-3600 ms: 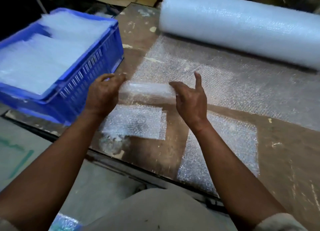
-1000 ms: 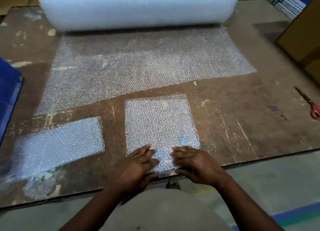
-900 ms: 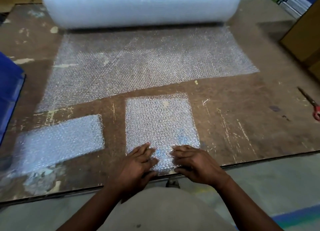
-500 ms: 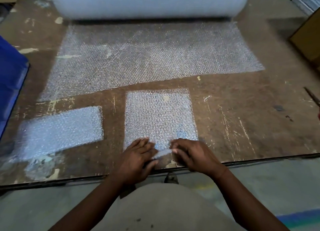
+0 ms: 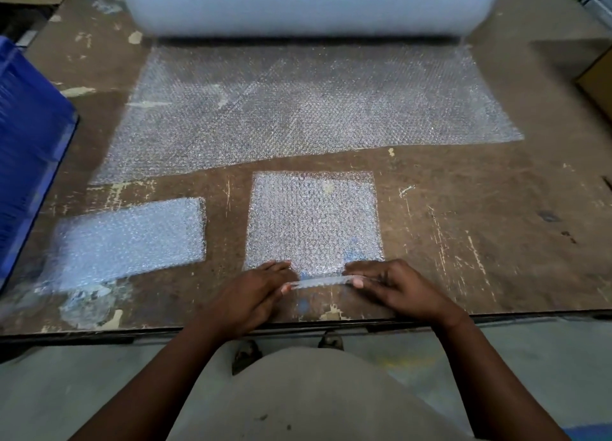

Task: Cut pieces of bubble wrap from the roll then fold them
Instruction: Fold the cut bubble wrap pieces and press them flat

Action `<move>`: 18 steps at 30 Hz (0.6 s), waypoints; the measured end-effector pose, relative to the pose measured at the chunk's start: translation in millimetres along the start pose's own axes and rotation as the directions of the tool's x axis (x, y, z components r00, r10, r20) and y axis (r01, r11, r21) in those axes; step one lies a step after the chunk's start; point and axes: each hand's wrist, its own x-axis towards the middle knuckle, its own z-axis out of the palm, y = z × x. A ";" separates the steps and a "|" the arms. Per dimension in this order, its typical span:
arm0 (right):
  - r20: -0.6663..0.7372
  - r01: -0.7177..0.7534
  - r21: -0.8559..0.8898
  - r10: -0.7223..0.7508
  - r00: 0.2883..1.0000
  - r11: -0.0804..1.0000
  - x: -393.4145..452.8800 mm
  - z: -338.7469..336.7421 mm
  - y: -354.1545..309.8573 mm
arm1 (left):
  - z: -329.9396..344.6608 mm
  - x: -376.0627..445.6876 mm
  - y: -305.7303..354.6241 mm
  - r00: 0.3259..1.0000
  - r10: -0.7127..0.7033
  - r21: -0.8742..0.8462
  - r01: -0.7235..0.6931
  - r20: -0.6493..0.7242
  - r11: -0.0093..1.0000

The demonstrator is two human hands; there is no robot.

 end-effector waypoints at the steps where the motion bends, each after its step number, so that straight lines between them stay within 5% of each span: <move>1: 0.029 -0.006 0.021 0.006 1.000 1.000 0.4 -2.3 -0.4 | -1.4 -0.1 0.5 1.000 -0.004 -0.027 0.004 0.012 1.000; 12: 0.138 -0.178 0.058 0.169 0.976 0.982 0.1 -9.9 -0.9 | 3.7 2.1 -5.0 0.999 -0.018 0.091 0.021 -0.031 0.996; 14: 0.005 -0.166 -0.166 0.169 0.986 0.972 1.9 -3.7 -16.1 | 6.8 0.9 -6.7 0.998 -0.014 0.101 0.021 -0.069 0.995; 18: -0.276 -0.212 -0.590 0.052 0.960 0.779 13.9 32.7 -46.2 | 11.0 1.5 -7.6 0.993 -0.045 0.106 0.057 -0.109 0.993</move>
